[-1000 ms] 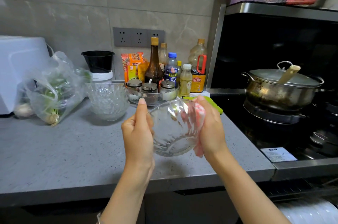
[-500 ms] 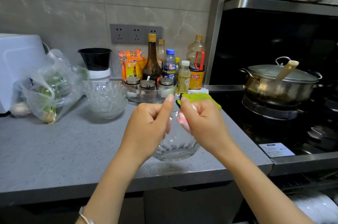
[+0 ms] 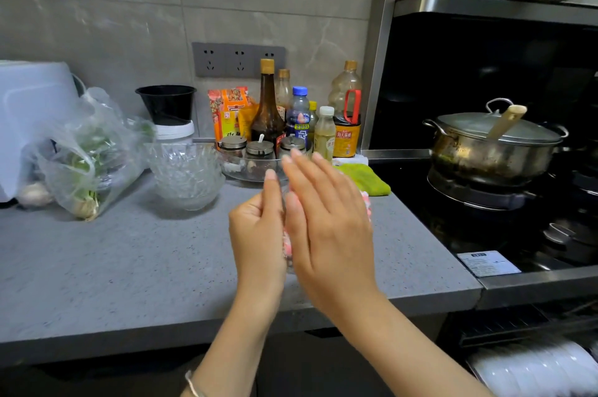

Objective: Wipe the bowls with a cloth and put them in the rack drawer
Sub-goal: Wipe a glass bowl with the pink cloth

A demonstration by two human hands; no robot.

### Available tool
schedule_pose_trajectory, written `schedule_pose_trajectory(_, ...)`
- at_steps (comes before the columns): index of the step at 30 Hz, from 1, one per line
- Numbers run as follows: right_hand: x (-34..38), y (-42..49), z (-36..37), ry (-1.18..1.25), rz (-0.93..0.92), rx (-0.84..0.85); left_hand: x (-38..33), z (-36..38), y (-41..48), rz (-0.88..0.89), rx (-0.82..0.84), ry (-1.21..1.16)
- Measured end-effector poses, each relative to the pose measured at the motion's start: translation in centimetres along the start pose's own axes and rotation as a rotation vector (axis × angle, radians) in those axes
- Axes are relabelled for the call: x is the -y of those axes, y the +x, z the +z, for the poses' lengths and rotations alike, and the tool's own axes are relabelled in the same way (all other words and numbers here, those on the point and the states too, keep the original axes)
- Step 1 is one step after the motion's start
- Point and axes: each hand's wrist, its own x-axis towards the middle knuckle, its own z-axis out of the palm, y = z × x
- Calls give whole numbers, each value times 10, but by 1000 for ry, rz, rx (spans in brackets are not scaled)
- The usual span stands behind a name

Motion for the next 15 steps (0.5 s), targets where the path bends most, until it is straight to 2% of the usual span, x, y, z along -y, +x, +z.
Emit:
schedule_pose_trajectory(2, -2, 3, 2, -39, -61, -21, -1, 4, -5, -5, 16, -21)
schedule_pose_trajectory(4, -7, 6, -3, 26, -29, -18, -5, 5, -7, 3, -1, -19)
schedule_pose_trajectory(8, -25, 8, -11, 533, 353, 25, -11, 1, -7, -23, -86, -69)
schedule_pose_trajectory(9, -25, 7, -12, 572, 394, 37, -11, 0, -6, -27, -90, -81)
schedule_pose_trajectory(11, -16, 3, -11, 450, 303, 39, -10, 0, -6, -23, -84, -94)
schedule_pose_trajectory(13, -5, 4, -10, 139, 94, -1, -10, 3, -7, 1, -43, -77)
schedule_pose_trajectory(15, -4, 8, -8, 7, -42, -32, -13, 5, -11, 26, 11, -54)
